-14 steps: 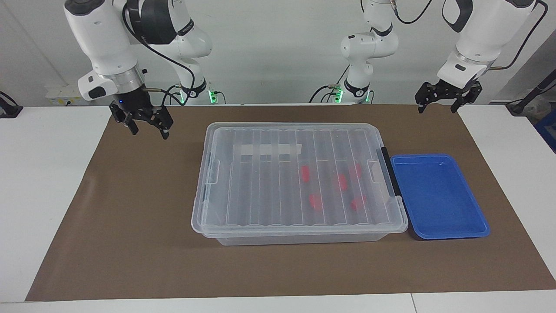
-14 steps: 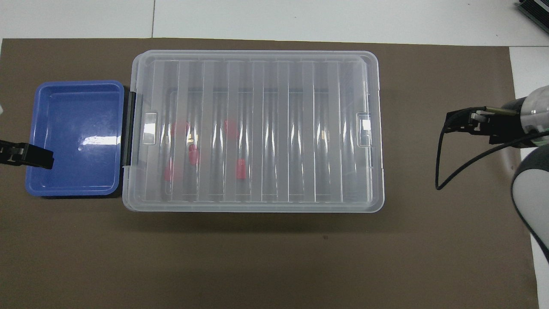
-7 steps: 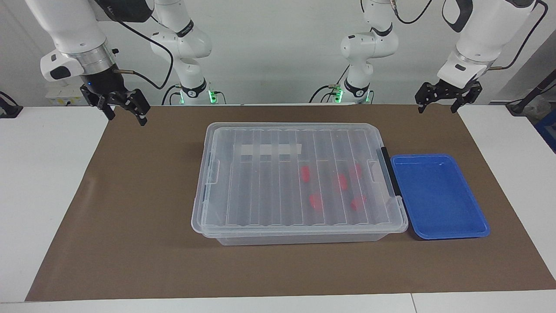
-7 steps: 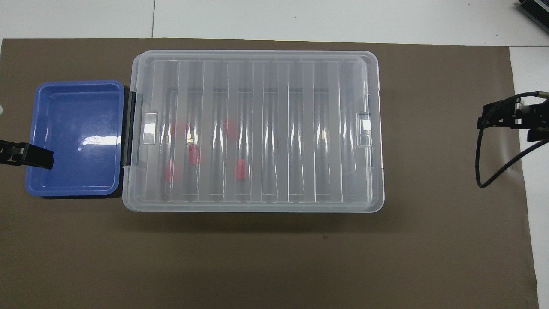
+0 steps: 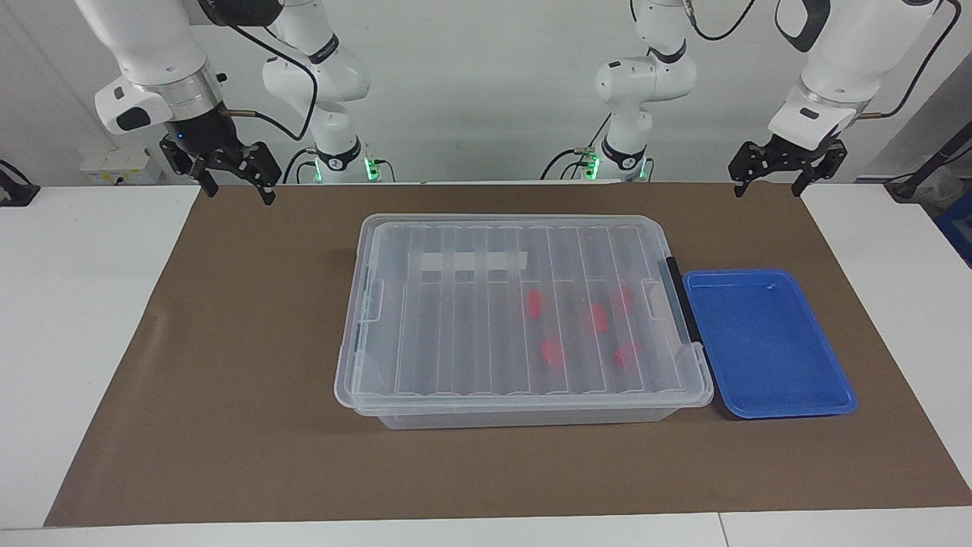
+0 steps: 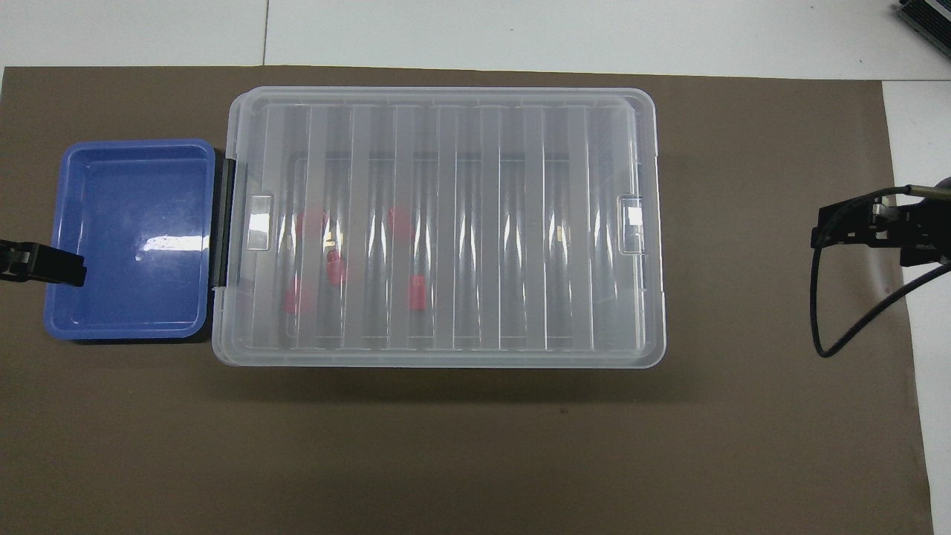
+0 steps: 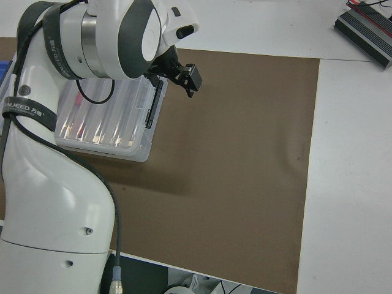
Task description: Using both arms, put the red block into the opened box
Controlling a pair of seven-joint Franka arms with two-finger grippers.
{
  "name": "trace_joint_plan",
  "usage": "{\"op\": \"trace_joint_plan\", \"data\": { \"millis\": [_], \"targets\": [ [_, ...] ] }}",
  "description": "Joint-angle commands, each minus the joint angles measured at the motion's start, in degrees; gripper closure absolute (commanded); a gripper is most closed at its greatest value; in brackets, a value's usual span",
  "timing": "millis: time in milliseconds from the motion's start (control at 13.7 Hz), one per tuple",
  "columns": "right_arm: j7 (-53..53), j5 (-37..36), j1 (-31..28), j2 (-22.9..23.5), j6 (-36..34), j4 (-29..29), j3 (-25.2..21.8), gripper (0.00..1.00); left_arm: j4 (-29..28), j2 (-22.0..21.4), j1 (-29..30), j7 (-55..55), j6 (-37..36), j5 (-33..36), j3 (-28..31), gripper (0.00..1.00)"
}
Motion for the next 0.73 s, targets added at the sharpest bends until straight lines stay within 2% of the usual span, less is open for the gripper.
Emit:
{"op": "trace_joint_plan", "data": {
  "millis": [0,293,659],
  "targets": [
    [-1.5,-0.5,-0.4,-1.3,1.0,-1.9,0.2,0.0,0.9,-1.1,0.9,0.7,1.0,-3.8,0.0,0.0],
    [-5.8,-0.4,-0.4,-1.5,1.0,-2.0,0.3,0.0,0.8,-1.9,0.9,0.8,0.9,-4.5,-0.1,0.0],
    [-5.4,0.2,-0.4,-1.5,1.0,-2.0,0.3,0.0,0.6,-2.0,0.7,0.8,0.9,-4.8,-0.2,0.0]
  ]
}}
